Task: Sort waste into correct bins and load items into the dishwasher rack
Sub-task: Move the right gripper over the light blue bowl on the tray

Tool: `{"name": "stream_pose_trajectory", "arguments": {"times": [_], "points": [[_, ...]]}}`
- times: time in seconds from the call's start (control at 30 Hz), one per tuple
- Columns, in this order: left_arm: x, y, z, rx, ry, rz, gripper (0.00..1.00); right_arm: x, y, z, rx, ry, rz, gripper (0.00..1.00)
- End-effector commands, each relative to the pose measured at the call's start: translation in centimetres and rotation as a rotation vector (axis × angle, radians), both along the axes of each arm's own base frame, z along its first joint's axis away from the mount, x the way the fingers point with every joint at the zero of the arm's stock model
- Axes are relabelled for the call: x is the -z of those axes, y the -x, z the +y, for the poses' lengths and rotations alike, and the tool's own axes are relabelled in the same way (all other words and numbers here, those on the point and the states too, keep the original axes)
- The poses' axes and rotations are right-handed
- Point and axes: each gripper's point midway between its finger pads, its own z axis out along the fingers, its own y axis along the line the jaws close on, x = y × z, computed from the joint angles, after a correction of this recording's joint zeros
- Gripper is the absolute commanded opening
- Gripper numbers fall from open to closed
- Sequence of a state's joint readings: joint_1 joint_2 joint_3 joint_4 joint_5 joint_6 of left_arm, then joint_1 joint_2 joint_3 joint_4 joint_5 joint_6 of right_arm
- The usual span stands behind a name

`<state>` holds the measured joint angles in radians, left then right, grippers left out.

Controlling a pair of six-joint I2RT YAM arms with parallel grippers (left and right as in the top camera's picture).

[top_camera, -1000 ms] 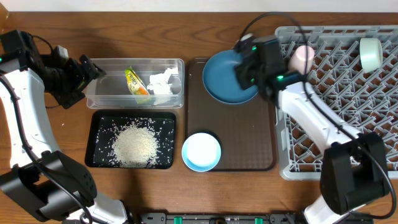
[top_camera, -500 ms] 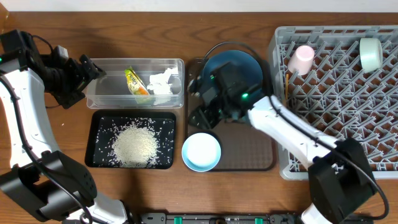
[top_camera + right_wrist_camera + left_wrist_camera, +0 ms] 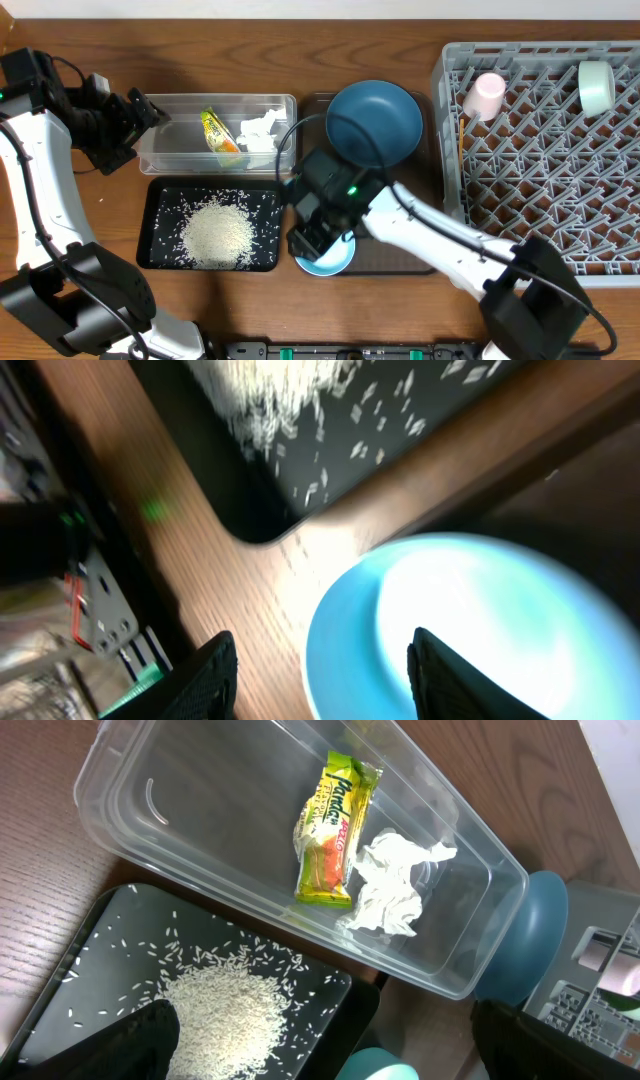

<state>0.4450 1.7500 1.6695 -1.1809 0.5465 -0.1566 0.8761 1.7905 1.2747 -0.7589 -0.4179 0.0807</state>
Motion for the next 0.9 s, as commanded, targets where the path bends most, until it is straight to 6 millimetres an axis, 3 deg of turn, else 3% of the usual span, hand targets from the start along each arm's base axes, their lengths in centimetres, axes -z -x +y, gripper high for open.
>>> {"name": "stream_pose_trajectory", "arguments": {"times": [0.0, 0.33, 0.43, 0.5, 0.7, 0.87], "points": [[-1.2, -0.1, 0.2, 0.002, -0.017, -0.034, 0.96, 0.9, 0.6, -0.6, -0.004, 0.102, -0.087, 0.54], [-1.2, -0.1, 0.2, 0.002, -0.017, -0.034, 0.96, 3.7, 2.0, -2.0, -0.052, 0.245, -0.222, 0.48], [-1.2, -0.1, 0.2, 0.002, -0.017, -0.034, 0.96, 4.7, 2.3, -2.5, -0.054, 0.252, -0.218, 0.38], [-1.2, -0.1, 0.2, 0.002, -0.017, -0.034, 0.96, 4.9, 2.3, -2.6, -0.045, 0.254, -0.213, 0.27], [-1.2, -0.1, 0.2, 0.002, -0.017, -0.034, 0.96, 4.9, 2.3, -2.5, -0.03, 0.251, -0.209, 0.17], [-1.2, -0.1, 0.2, 0.002, -0.017, -0.034, 0.96, 4.8, 2.3, -2.5, -0.029, 0.25, -0.21, 0.19]]}}
